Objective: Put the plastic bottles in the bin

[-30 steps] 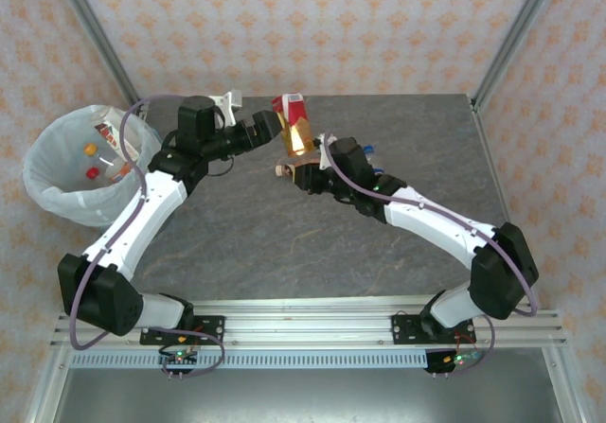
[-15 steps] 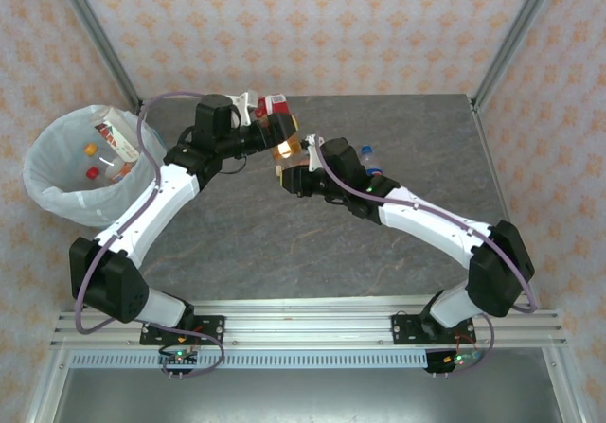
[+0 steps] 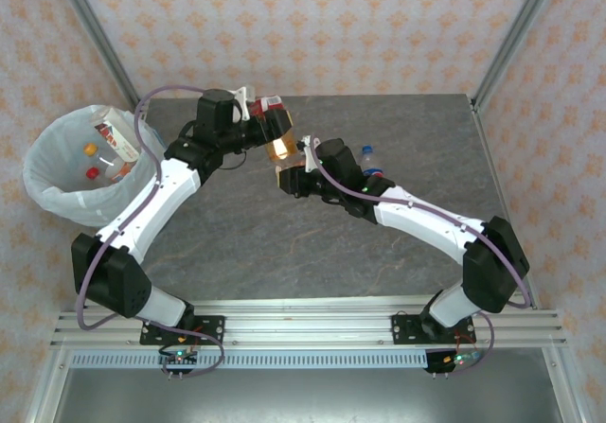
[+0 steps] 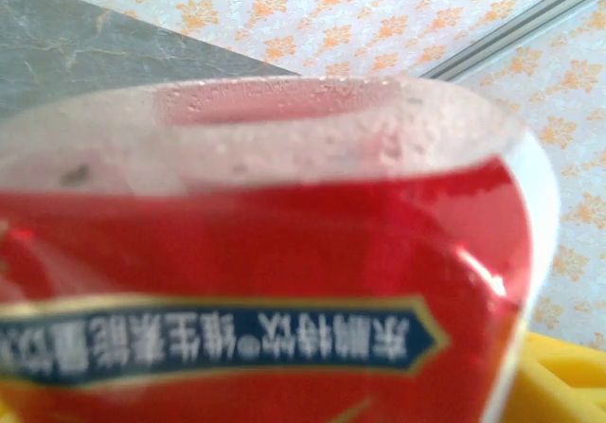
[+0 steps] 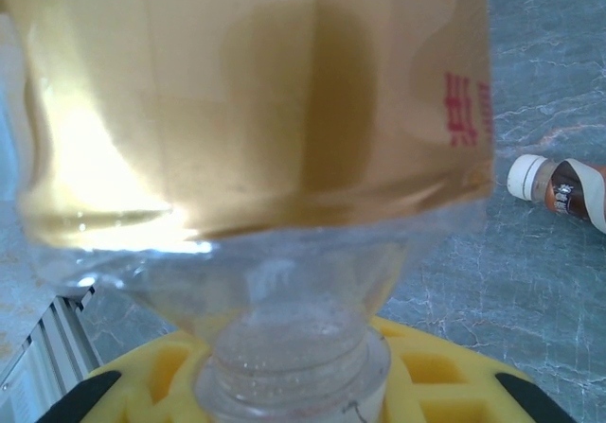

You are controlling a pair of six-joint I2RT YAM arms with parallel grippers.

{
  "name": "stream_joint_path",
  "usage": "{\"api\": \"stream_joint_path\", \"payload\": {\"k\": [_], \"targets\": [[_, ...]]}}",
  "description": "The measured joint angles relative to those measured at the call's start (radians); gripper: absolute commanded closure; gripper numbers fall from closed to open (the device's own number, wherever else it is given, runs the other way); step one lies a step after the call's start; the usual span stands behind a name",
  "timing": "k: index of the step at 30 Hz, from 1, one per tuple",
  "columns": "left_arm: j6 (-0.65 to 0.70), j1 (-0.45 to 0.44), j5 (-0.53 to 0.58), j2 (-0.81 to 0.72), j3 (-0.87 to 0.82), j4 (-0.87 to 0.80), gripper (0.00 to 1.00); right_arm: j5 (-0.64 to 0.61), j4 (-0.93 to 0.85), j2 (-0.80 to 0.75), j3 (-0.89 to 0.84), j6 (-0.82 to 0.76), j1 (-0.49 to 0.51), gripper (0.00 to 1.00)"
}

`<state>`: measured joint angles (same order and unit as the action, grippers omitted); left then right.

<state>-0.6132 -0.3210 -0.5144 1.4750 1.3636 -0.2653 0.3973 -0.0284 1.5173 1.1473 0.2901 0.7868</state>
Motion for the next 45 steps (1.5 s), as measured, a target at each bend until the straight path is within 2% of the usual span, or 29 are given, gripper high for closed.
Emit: {"api": "stream_joint_path", "payload": {"k": [7,12,29,38,45], "targets": [[0.024,0.0,0.006,0.031,0.022,-0.037,0.35,0.005,-0.005,0.008,0.001,-0.019,0.0,1.0],[0.033,0.0,0.007,0.032,0.027,-0.047,0.43,0.014,-0.003,0.011,0.002,-0.023,0.0,0.93],[0.039,0.0,-0.004,0.032,0.027,-0.047,0.52,0.006,0.022,-0.016,-0.017,-0.05,0.003,0.42],[0.043,0.0,0.004,0.03,0.022,-0.049,0.52,-0.045,0.037,-0.101,-0.073,-0.06,0.003,0.28],[0.073,0.0,0.033,0.012,0.02,-0.071,0.53,-0.138,0.05,-0.208,-0.159,-0.082,0.003,0.18]]}}
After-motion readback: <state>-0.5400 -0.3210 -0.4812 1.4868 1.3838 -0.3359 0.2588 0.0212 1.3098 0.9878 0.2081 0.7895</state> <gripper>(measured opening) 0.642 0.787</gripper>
